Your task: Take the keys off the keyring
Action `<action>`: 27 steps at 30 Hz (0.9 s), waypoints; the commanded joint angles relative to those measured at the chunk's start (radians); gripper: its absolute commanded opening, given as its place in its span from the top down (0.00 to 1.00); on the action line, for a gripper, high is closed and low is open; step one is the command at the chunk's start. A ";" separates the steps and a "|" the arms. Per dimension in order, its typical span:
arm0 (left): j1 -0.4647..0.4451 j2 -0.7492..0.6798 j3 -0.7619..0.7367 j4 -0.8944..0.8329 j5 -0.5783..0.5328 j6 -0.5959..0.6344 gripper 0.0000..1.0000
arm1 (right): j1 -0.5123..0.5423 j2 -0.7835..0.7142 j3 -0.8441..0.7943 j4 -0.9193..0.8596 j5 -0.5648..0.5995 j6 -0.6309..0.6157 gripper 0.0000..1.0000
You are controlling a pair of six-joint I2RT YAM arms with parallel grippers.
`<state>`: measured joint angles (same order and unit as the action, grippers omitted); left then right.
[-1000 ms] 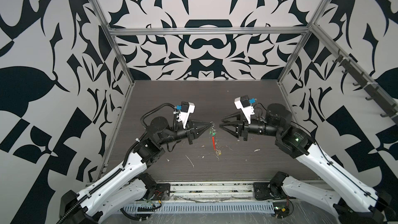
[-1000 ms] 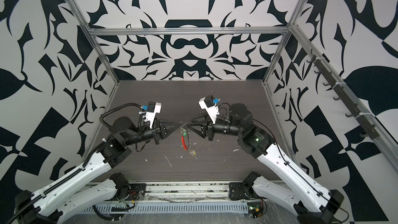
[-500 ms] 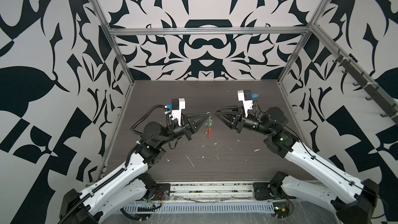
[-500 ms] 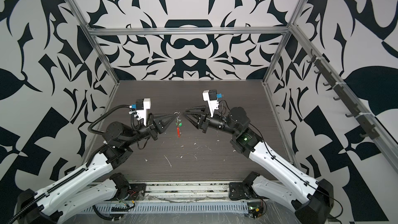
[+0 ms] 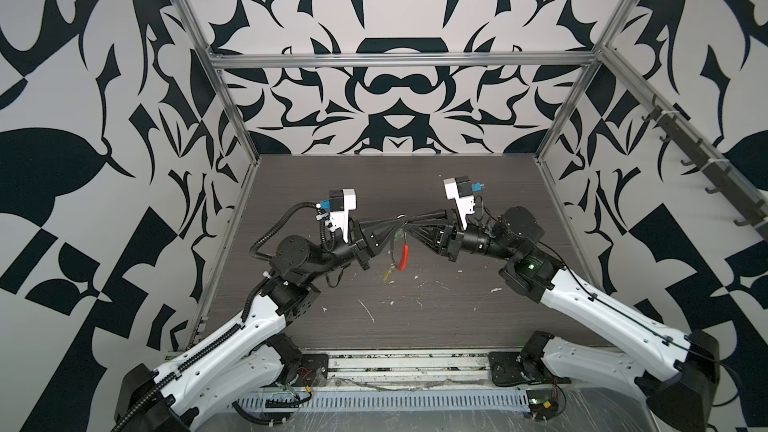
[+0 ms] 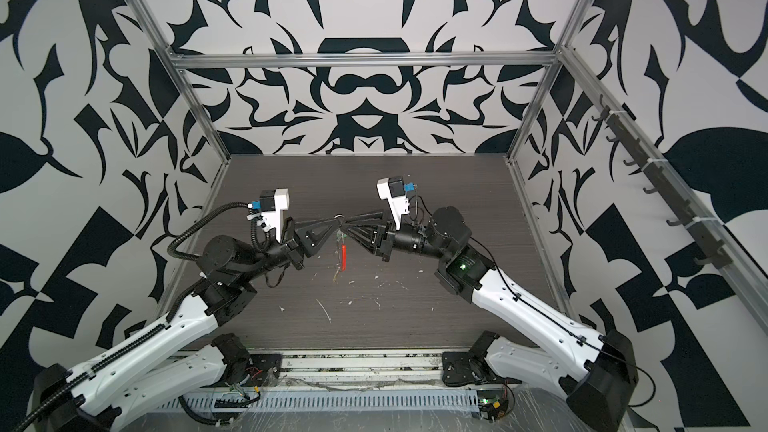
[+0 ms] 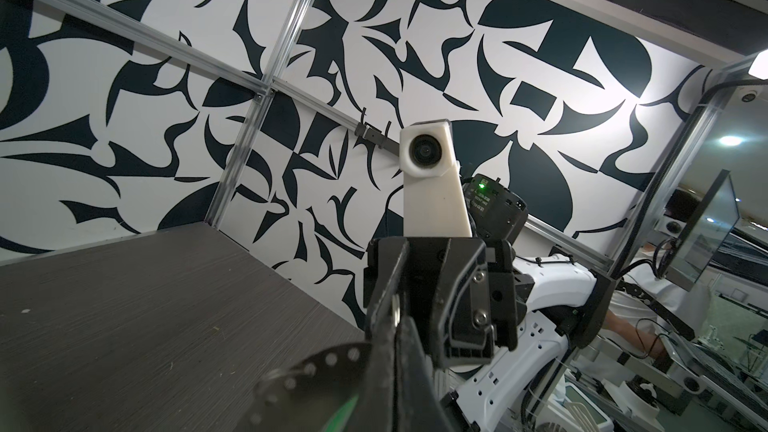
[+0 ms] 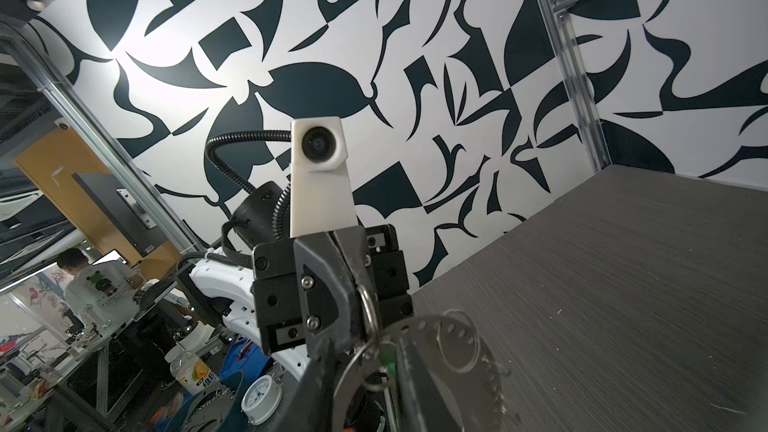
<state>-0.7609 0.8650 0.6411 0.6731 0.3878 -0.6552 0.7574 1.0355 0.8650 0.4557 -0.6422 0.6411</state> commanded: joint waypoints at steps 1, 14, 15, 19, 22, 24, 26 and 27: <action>-0.003 -0.015 -0.017 0.044 -0.005 0.000 1.00 | 0.008 -0.002 0.050 0.078 -0.009 0.002 0.74; -0.003 -0.018 -0.019 0.037 -0.004 -0.001 1.00 | 0.013 0.003 0.063 0.072 -0.002 -0.009 0.89; -0.003 -0.017 -0.018 0.037 -0.003 -0.003 1.00 | 0.013 0.001 0.063 0.072 -0.002 -0.011 0.91; -0.003 -0.013 -0.018 0.037 -0.001 -0.008 1.00 | 0.014 0.004 0.066 0.071 -0.008 -0.011 1.00; -0.004 -0.011 -0.016 0.034 0.003 -0.012 1.00 | 0.014 -0.001 0.067 0.060 -0.015 -0.013 1.00; -0.003 -0.020 -0.015 0.014 0.003 -0.015 0.90 | 0.014 -0.014 0.078 0.002 -0.011 -0.037 1.00; -0.003 -0.040 -0.014 -0.023 -0.002 -0.014 0.72 | 0.014 -0.036 0.095 -0.100 -0.002 -0.088 1.00; -0.003 -0.054 -0.014 -0.046 -0.004 -0.011 0.64 | 0.014 -0.049 0.107 -0.163 0.001 -0.120 1.00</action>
<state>-0.7620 0.8497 0.6407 0.6525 0.3851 -0.6609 0.7639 1.0389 0.9005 0.3885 -0.6395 0.6018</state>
